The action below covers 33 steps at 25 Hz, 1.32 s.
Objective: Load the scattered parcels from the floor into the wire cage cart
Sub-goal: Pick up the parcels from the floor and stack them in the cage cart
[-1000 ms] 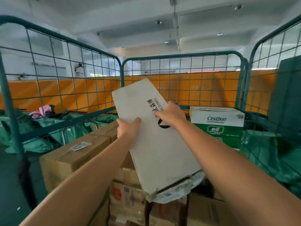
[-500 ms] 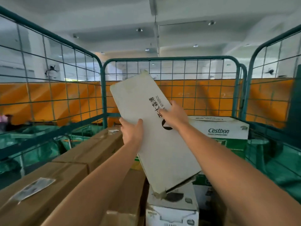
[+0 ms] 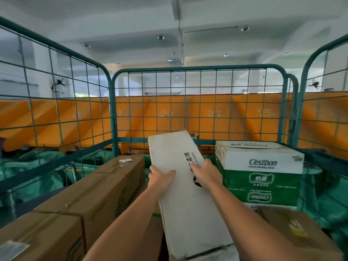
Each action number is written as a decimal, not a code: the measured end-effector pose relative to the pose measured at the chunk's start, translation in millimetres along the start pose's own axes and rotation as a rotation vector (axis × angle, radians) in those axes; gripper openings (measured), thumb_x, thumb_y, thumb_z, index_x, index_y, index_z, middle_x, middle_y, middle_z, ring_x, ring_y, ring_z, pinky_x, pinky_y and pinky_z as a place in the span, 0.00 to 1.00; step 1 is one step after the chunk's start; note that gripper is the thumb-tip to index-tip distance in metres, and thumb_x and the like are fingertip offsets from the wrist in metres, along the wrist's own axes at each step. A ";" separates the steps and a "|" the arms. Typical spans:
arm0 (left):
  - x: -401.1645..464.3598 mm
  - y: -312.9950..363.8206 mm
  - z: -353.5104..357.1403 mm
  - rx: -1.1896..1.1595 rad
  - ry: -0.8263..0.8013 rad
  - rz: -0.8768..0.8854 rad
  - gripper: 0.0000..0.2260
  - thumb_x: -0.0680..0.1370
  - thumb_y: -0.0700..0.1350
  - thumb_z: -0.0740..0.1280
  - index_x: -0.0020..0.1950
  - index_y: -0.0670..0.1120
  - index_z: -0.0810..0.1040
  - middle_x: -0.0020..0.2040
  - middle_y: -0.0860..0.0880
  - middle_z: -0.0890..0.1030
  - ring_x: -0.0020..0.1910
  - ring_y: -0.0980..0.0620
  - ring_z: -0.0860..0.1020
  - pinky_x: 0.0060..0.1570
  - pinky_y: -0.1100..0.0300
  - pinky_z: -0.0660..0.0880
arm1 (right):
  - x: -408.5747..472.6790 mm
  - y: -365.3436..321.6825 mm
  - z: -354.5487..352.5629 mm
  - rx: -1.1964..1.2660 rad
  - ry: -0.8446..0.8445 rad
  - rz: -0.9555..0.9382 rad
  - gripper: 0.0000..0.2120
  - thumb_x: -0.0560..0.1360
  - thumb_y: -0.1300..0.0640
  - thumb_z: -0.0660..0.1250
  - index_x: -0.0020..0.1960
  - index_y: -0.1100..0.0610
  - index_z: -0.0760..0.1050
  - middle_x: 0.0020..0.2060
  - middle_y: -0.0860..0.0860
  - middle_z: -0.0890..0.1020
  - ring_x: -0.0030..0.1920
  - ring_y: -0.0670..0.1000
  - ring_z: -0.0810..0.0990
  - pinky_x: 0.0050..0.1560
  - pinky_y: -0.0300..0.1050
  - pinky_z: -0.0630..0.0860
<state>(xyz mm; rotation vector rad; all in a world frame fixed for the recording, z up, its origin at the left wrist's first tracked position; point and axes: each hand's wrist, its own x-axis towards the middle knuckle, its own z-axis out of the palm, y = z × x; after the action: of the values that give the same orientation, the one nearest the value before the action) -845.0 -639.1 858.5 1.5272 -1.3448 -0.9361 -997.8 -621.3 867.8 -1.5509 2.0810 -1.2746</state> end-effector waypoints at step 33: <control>59.8 -97.4 -50.7 -0.090 0.221 -0.374 0.35 0.78 0.49 0.66 0.79 0.52 0.50 0.75 0.42 0.56 0.69 0.34 0.64 0.57 0.35 0.71 | -12.6 109.6 65.1 -0.662 -0.140 0.129 0.19 0.77 0.50 0.58 0.67 0.51 0.69 0.66 0.54 0.72 0.65 0.55 0.70 0.67 0.54 0.65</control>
<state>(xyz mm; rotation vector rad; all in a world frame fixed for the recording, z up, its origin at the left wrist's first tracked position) -757.1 -688.3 784.5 1.7883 -0.8653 -1.0037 -1022.2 -636.8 743.0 -1.6313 2.6013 -0.4195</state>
